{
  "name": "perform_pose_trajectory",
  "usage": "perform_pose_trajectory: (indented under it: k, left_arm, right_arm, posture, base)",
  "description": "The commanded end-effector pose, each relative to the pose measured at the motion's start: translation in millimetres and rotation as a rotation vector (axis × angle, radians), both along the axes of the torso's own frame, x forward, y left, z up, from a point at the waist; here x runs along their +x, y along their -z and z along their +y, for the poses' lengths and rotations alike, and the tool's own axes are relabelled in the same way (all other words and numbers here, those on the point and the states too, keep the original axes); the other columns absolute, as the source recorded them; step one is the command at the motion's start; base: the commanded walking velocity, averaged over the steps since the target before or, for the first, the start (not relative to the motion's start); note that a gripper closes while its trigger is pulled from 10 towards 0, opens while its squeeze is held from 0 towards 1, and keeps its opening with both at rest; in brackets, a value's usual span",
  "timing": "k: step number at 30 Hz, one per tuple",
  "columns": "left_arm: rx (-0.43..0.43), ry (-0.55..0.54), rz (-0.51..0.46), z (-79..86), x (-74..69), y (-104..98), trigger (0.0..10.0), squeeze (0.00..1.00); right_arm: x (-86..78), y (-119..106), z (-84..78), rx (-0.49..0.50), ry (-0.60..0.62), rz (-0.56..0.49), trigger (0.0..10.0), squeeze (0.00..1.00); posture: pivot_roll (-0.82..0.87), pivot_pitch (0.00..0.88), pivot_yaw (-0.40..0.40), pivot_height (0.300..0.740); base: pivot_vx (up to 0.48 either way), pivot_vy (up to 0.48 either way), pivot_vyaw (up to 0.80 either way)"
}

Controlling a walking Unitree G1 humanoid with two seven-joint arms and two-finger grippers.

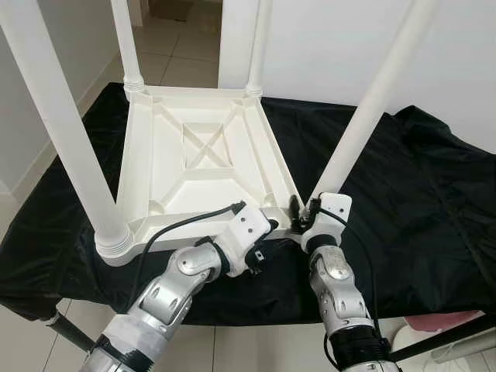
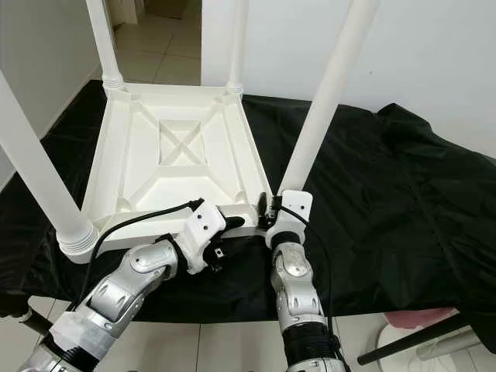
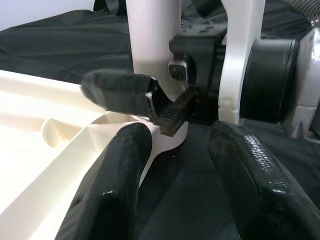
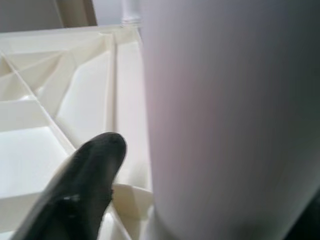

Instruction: Building children table

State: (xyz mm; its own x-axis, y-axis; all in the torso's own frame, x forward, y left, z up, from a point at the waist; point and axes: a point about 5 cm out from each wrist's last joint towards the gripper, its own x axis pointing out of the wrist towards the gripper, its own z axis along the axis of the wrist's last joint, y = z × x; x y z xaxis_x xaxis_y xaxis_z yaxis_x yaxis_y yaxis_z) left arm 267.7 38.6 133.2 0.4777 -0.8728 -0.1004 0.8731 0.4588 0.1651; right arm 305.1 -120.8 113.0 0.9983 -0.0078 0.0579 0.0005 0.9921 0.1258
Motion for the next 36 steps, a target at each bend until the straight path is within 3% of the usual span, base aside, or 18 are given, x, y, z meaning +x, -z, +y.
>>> perform_pose_trajectory:
  k: [1,11,12,13,14,21,24,26,34,35,36]
  left_arm:
    - [0.012,0.048,0.007,-2.0,-3.0,3,10.0,0.0]
    - [0.011,0.037,0.004,2.4,-4.8,3,10.0,0.0]
    - [0.012,0.037,0.004,3.1,-5.3,3,10.0,0.0]
    - [0.013,0.037,0.005,3.8,-5.9,4,10.0,0.0]
    - [0.017,0.042,0.005,4.3,-6.8,4,10.0,0.0]
    - [0.034,0.056,0.004,6.8,-8.2,4,10.0,0.0]
    - [0.035,0.057,0.003,6.8,-8.1,4,10.0,0.0]
    - [0.039,0.056,-0.002,7.3,-6.5,2,10.0,0.0]
    - [0.047,0.048,-0.001,9.4,-5.3,4,10.0,0.0]
    - [0.045,0.05,-0.001,8.1,-5.3,4,10.0,0.0]
    - [0.045,0.05,-0.001,8.1,-5.3,4,10.0,0.0]
  right_arm:
    - [-1.8,-1,-5.3,0.002,0.006,-0.014,10.0,1.0]
    - [-13.1,6,-28.0,-0.031,-0.031,-0.014,10.0,1.0]
    - [-14.2,7,-31.2,-0.036,-0.048,-0.014,10.0,0.89]
    - [-15.3,8,-34.4,-0.049,-0.061,-0.016,10.0,0.89]
    - [-16.0,10,-39.4,-0.066,-0.069,-0.011,10.0,0.0]
    - [-14.0,11,-54.8,-0.114,-0.206,-0.035,10.0,0.0]
    - [-12.8,11,-55.6,-0.117,-0.217,-0.039,10.0,0.0]
    - [-6.7,5,-54.7,-0.133,-0.324,-0.053,10.0,0.0]
    - [9.3,3,-52.3,-0.202,-0.523,-0.028,10.0,0.0]
    - [11.7,3,-51.1,-0.206,-0.552,-0.024,8.1,0.0]
    - [11.7,3,-51.1,-0.206,-0.552,-0.024,8.1,0.0]
  posture:
    - [-0.01,0.0,-0.113,0.74]
    - [-0.01,0.0,-0.12,0.74]
    - [-0.01,0.0,-0.119,0.74]
    - [-0.01,0.0,-0.118,0.74]
    - [-0.01,0.0,-0.118,0.74]
    - [-0.01,0.0,-0.104,0.74]
    - [-0.01,0.0,-0.104,0.74]
    - [0.01,0.0,-0.102,0.74]
    - [0.01,0.0,-0.097,0.74]
    - [0.02,0.0,-0.096,0.74]
    - [0.02,0.0,-0.096,0.74]
  base:
    - [0.0,0.0,0.0]
    - [0.0,0.0,0.0]
    - [0.0,0.0,0.0]
    - [0.0,0.0,0.0]
    - [0.0,0.0,0.0]
    - [0.0,0.0,0.0]
    - [0.0,0.0,0.0]
    - [0.0,0.0,0.0]
    - [0.0,0.0,0.0]
    - [0.0,0.0,0.0]
    - [0.0,0.0,0.0]
